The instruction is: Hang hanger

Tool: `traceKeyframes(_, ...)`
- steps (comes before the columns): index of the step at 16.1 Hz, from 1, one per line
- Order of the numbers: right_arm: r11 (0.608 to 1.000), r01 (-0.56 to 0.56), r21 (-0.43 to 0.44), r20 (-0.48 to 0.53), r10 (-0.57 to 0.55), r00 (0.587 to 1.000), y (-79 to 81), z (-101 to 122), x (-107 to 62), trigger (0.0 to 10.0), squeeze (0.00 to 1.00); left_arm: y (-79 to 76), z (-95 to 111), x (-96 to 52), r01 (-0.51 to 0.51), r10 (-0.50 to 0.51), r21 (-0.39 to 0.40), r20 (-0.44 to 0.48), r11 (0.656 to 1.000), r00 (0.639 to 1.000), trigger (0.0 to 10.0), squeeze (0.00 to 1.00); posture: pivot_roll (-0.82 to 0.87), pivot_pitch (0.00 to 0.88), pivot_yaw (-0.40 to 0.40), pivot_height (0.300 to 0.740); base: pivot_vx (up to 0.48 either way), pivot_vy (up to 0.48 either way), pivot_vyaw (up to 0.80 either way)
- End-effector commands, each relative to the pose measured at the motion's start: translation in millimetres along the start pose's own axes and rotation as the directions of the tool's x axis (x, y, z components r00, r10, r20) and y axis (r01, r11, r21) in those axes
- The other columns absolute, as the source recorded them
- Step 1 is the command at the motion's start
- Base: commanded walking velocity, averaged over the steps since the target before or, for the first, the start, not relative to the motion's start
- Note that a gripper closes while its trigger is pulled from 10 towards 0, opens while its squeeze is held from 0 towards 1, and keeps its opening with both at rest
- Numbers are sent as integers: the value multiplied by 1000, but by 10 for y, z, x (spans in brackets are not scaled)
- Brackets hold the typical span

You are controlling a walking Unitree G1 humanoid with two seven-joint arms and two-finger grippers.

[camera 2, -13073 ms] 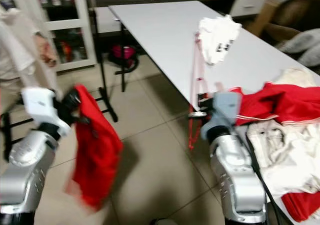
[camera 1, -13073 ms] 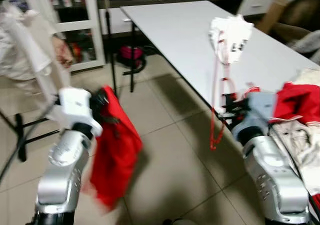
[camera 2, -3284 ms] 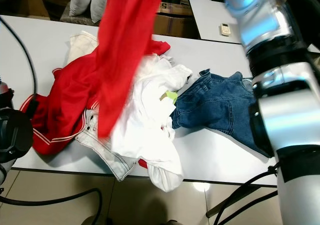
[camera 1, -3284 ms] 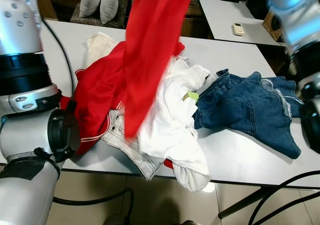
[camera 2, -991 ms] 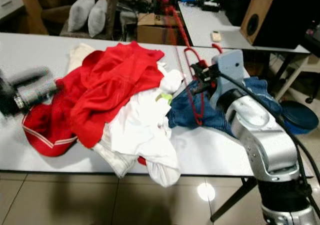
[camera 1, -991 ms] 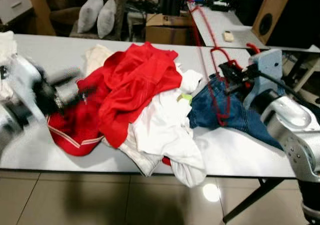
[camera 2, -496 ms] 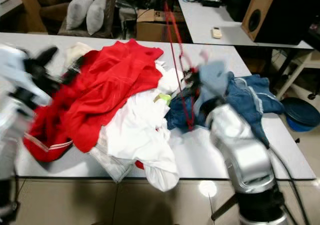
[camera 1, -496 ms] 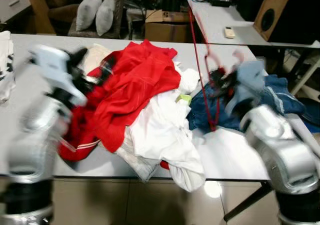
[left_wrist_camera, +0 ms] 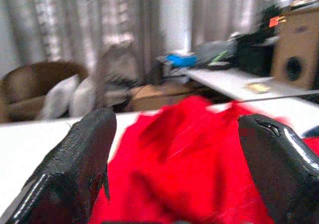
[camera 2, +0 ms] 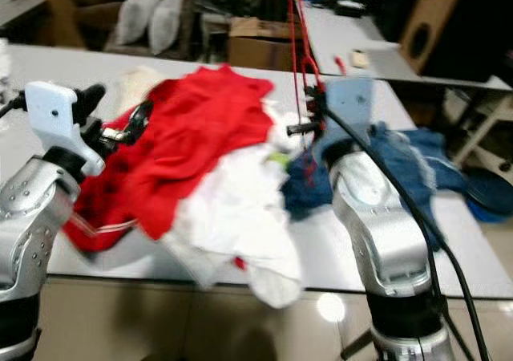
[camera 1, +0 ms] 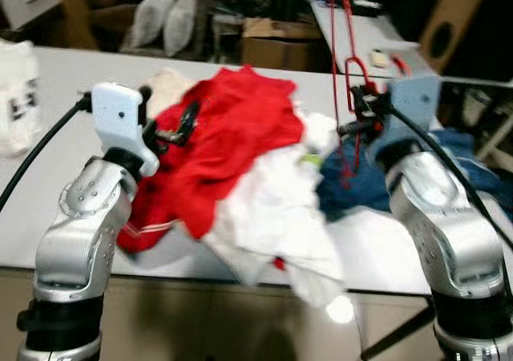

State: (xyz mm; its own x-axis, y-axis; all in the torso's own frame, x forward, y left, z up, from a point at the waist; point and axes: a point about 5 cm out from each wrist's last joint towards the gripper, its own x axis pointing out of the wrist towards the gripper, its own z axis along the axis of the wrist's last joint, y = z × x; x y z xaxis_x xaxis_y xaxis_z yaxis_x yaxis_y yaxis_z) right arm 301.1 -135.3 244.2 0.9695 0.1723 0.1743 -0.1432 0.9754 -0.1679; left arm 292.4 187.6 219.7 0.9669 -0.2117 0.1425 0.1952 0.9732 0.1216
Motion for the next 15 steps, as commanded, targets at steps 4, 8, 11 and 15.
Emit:
traceKeyframes(4,998,-39,42,161,32,986,36,310,15,10000,0,-15,40,38,-18,18,24,-6,1000,1000,10000,0,-37,0,-48,740,0,418,0)
traceKeyframes(8,992,-72,106,174,53,983,139,317,-17,10000,0,12,9,25,-19,21,48,-39,999,999,10000,0,-39,0,-32,740,0,419,0)
traceKeyframes(11,990,-82,118,171,61,983,172,302,-30,10000,0,-40,-6,48,-14,15,42,-43,999,999,10000,0,-45,0,-36,740,0,423,0)
traceKeyframes(15,989,-103,106,160,85,984,203,299,-13,10000,0,-19,-43,19,-31,33,45,-60,999,998,10000,0,-46,0,-46,740,0,420,0)
